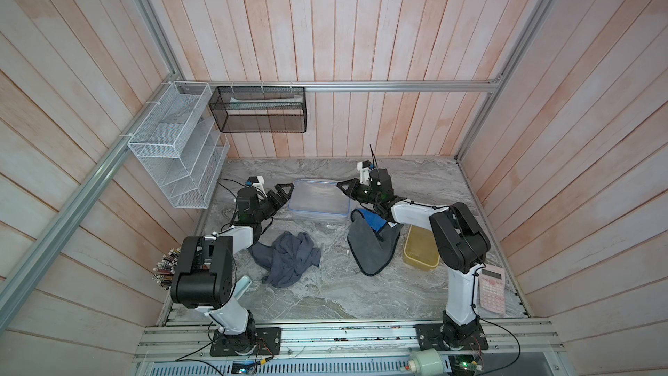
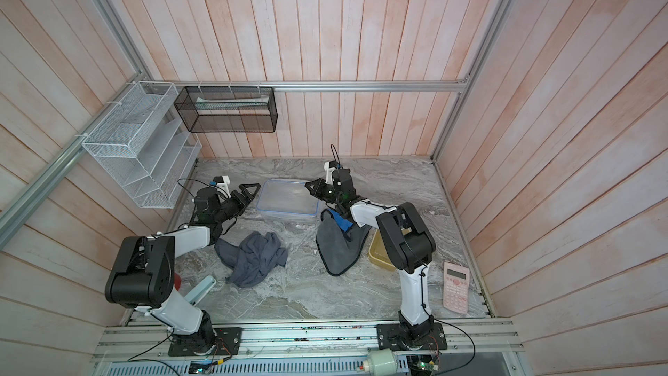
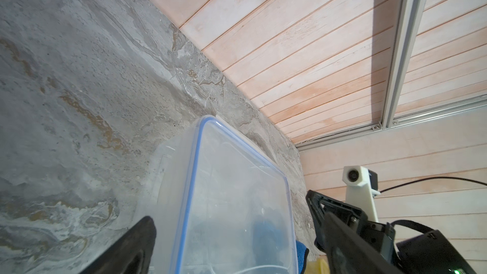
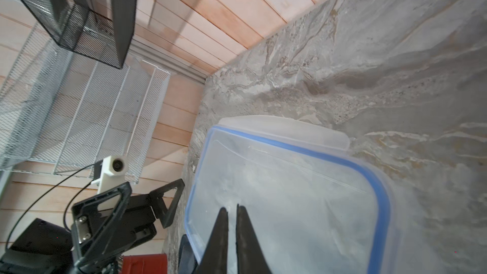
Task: Wipe the insides of the lunch boxes
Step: Open the fastener of the lunch box.
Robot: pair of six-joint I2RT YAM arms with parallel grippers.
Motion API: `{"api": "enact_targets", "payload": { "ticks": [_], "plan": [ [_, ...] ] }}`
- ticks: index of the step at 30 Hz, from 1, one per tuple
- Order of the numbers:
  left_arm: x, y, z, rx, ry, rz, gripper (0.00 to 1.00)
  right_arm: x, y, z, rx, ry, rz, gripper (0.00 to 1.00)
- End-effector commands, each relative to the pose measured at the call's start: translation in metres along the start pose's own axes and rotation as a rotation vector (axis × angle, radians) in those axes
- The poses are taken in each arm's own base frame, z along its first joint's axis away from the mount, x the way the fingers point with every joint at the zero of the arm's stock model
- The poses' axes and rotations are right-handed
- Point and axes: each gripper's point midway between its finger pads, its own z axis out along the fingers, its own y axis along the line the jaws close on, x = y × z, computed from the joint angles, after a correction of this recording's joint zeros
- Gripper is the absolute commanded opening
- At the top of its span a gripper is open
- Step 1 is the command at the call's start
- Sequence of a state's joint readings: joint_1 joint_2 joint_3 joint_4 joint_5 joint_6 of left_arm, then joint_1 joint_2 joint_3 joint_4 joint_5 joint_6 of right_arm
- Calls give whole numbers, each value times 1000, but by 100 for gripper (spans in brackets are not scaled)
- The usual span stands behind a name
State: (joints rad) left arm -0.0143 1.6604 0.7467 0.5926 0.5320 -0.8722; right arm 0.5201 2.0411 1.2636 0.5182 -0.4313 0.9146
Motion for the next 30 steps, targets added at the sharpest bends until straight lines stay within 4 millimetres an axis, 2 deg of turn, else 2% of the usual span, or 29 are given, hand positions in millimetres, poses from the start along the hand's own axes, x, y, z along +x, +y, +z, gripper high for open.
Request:
{"api": "enact_targets", "payload": {
  "ticks": [1,10,15,23,30],
  "plan": [
    [7,2,2,33,20,-32,98,4,-3,8,-16,39,4,7],
    [17,13,11,32,64,-64,97,18,-45,4,76,70,46,4],
    [24,16,14,51,83,-93,96,32,-65,5,133,111,83,4],
    [25,12,16,88,87,-92,92,41,-76,4,178,139,98,4],
    [23,5,18,138,84,-87,82,50,-78,6,215,170,76,5]
  ]
}}
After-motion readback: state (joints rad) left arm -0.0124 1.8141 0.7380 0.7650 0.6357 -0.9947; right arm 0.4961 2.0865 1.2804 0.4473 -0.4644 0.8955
